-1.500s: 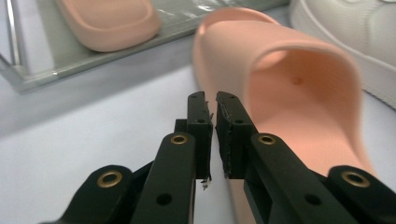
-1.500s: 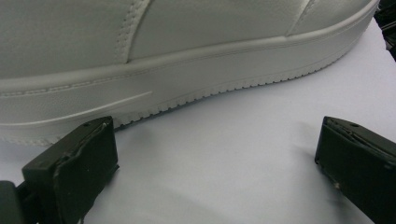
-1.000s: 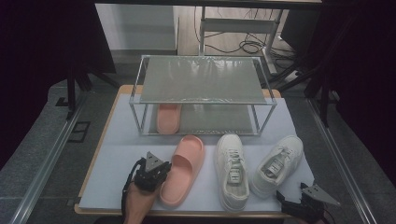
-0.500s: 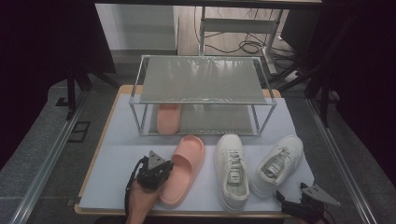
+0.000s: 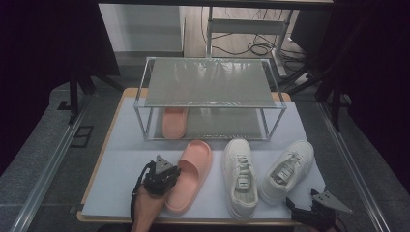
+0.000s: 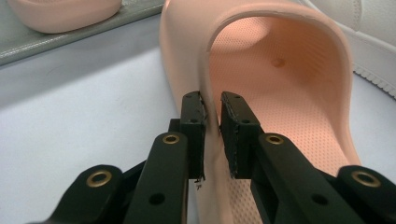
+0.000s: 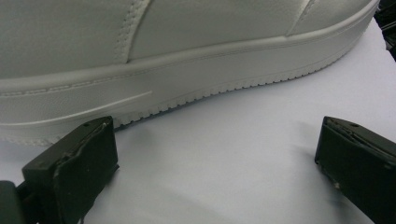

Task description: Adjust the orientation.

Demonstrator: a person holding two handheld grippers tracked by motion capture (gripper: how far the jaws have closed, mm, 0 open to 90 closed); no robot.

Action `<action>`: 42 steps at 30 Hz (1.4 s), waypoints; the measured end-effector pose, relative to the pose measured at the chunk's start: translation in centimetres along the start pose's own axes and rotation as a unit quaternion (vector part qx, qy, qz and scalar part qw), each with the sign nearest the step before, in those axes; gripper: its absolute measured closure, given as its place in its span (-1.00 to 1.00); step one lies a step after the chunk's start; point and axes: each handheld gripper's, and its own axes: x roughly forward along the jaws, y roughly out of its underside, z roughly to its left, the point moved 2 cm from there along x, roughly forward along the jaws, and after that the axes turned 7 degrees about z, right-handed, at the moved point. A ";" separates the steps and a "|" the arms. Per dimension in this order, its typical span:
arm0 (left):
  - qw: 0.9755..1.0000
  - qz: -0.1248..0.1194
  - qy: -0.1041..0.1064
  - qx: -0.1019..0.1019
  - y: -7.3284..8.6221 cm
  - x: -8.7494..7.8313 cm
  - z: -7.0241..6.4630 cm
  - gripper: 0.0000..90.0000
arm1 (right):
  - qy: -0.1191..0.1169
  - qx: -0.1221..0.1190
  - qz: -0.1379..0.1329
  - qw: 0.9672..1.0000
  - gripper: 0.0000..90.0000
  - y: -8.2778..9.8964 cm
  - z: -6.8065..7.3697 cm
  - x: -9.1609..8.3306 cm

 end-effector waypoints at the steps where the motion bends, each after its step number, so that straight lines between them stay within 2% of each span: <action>1: 1.000 0.001 0.000 -0.001 0.0 0.1 0.0 0.76 | 0.000 0.000 0.000 1.000 -1.00 0.0 0.0 0.0; 11: 1.000 -0.003 0.002 -0.006 -0.9 0.6 0.3 0.73 | 0.000 0.000 0.000 1.000 -1.00 0.0 0.0 0.0; 21: 1.000 0.007 -0.012 -0.015 -2.3 1.5 0.5 0.71 | -0.001 0.001 0.000 1.000 -1.00 0.0 0.0 0.0; 29: 0.999 0.005 -0.020 -0.024 -2.8 1.9 0.5 0.88 | 0.000 0.000 0.000 1.000 -1.00 0.0 0.0 0.0; 35: 0.999 0.005 -0.024 -0.020 -3.5 2.1 0.5 0.89 | 0.000 0.000 0.000 1.000 -1.00 0.0 0.0 0.0; 42: 0.999 -0.005 -0.033 -0.028 -5.1 2.4 0.9 0.89 | -0.001 0.001 0.000 1.000 -1.00 0.0 0.0 0.0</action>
